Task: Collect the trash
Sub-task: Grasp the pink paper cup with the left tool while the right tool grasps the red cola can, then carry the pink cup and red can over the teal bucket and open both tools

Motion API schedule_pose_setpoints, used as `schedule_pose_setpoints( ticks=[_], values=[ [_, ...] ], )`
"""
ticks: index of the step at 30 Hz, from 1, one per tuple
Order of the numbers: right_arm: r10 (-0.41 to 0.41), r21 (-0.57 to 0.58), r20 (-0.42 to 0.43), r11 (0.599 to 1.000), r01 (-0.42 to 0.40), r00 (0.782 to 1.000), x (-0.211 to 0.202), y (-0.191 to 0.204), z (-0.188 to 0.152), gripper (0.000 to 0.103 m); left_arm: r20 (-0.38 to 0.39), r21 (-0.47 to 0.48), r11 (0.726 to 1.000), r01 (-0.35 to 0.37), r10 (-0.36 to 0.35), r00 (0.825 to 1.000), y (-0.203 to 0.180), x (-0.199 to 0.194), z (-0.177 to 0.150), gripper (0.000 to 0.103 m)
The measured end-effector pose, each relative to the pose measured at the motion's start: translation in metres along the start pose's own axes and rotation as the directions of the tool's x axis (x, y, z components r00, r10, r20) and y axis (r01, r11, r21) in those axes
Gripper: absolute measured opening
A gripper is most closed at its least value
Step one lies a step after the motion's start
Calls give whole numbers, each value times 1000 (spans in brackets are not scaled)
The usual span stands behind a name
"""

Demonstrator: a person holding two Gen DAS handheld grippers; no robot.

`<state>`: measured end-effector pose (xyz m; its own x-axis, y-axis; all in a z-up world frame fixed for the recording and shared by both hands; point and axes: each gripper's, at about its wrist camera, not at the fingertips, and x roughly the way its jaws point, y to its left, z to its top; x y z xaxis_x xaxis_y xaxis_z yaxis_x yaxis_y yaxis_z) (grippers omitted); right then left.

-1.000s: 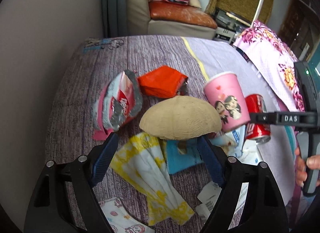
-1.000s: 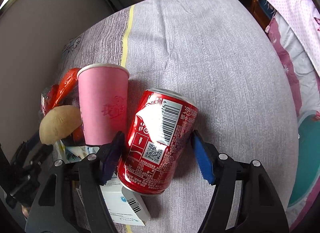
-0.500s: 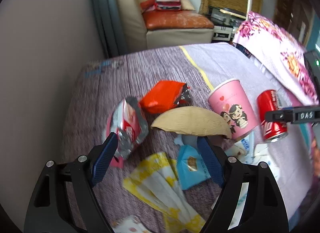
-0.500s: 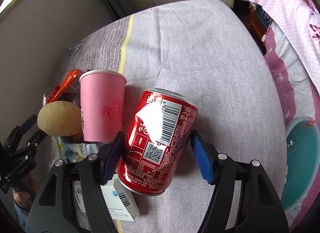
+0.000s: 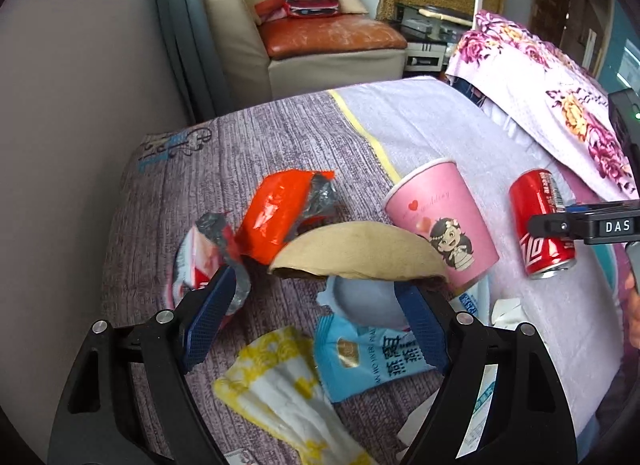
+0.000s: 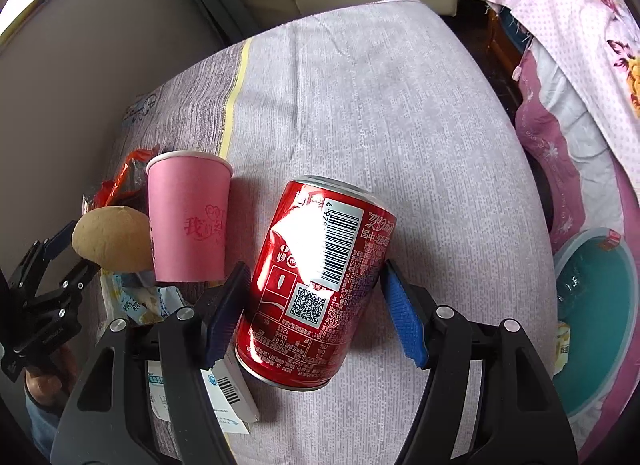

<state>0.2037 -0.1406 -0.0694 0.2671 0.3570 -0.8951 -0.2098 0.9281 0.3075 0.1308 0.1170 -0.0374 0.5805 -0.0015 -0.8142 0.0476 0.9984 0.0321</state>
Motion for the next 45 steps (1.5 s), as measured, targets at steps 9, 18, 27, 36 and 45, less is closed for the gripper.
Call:
schedule_pose_setpoints(
  ticks=[9,18,27,36,45],
  values=[
    [7,29,17,1000,-7,1000,-6,-17,6,64,-4,-57,994,89,-90,996,-9,-9,3,82],
    [18,67,43,998,-21,999,-15,-35,5,64,-44,-86,977,193,-197,979,-39,-2,14,82],
    [13,103,71,994,-20,997,-33,-67,-1,64,-110,-126,960,248,-262,959,-86,38,37,82],
    [1,109,108,994,-13,994,-51,-93,-4,64,-146,-99,978,184,-197,969,-115,66,45,59],
    [22,141,123,989,-39,992,-59,-115,-15,64,-111,-62,974,220,-225,968,-137,44,45,58]
  ],
)
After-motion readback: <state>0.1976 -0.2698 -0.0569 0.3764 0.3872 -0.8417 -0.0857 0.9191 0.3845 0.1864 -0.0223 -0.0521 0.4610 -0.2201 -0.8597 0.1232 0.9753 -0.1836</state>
